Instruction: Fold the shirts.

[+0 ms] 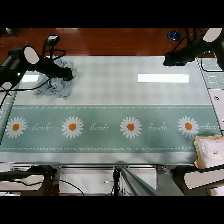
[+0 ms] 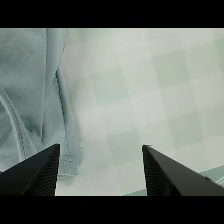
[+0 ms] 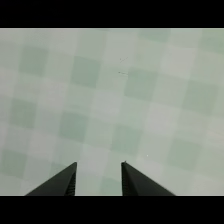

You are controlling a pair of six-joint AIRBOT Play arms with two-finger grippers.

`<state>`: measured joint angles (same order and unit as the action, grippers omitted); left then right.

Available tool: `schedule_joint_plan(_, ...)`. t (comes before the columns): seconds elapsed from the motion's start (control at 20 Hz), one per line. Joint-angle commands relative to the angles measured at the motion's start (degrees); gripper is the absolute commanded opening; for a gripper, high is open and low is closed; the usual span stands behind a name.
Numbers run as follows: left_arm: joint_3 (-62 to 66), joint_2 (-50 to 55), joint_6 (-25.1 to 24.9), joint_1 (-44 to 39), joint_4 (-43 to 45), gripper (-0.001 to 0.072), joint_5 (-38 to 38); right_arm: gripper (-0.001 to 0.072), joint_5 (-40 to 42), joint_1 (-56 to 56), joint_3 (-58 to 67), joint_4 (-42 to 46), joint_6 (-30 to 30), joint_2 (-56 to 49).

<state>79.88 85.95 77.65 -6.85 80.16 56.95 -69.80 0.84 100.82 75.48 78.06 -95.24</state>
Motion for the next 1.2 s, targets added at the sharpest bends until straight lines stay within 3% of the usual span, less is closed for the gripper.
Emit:
schedule_joint_plan(0.0,0.04,0.02,-0.02,-0.02,0.02,0.0602,0.0,0.0376,-0.02,0.04,0.04,-0.02,0.02,0.0)
schedule_joint_plan(1.15,0.04,0.02,-0.02,-0.09,-0.22,0.0602,0.02,0.0376,-0.24,0.04,0.07,-0.52,0.04,0.07)
